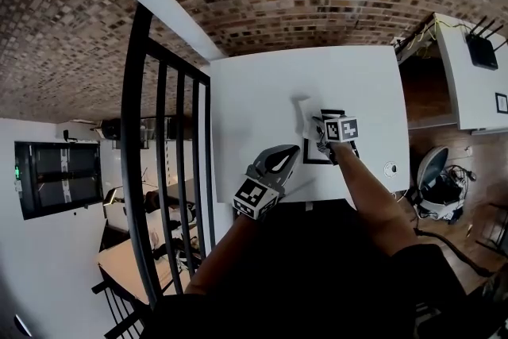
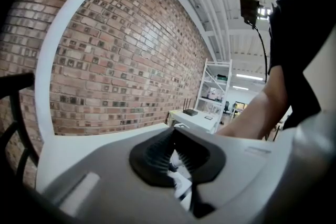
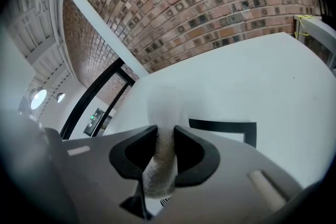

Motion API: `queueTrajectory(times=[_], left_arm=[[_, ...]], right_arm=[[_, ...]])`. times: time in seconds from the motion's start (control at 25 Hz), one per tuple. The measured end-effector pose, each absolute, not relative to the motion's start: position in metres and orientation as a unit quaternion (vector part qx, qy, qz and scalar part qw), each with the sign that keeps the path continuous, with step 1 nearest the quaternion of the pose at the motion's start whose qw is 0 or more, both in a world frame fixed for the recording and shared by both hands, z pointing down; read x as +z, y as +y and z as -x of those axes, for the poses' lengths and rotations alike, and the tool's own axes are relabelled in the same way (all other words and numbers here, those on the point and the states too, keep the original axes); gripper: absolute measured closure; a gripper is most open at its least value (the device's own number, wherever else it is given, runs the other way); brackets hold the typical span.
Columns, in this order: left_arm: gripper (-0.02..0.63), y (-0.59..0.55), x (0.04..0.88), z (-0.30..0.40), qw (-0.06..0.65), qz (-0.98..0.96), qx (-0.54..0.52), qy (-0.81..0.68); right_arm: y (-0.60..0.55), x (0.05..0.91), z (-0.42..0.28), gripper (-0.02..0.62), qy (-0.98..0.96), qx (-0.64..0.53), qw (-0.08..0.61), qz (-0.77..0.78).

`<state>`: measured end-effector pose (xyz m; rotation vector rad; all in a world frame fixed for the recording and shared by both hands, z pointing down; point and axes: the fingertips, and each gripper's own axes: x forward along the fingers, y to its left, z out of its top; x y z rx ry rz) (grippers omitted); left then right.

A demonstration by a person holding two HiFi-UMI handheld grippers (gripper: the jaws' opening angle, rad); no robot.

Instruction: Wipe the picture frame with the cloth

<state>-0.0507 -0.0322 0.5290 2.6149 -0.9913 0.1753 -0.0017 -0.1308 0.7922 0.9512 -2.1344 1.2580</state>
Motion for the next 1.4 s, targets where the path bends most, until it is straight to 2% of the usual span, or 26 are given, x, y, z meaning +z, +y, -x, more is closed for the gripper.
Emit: queueTrajectory(times=[0.72,0.84,1.04,1.16,1.4], left_arm=[[0.606,-0.029,0.526,0.021,0.166,-0.93,0.059,-0.323],[0.606,-0.028,0.525,0.023,0.166,-0.929,0.058,-0.326],[0.606,-0.024,0.526,0.024,0.166,-0.928,0.059,-0.328],[0.606,-0.022,0.527,0.023,0.167,-0.929,0.06,-0.325],[0.606,-0.02,0.528,0.024,0.166,-0.93,0.061,-0.322]], right_arm=[[-0.14,0.774,-0.119,0.503,-0.73,0.464,0.203,-0.458],[-0.134,0.759,-0.098,0.503,-0.75,0.457,0.196,-0.435],[-0.104,0.743,-0.025,0.502,-0.789,0.467,0.186,-0.353],[-0.08,0.753,0.003,0.502,-0.794,0.475,0.204,-0.321],[-0.062,0.781,-0.026,0.5,-0.776,0.474,0.238,-0.341]])
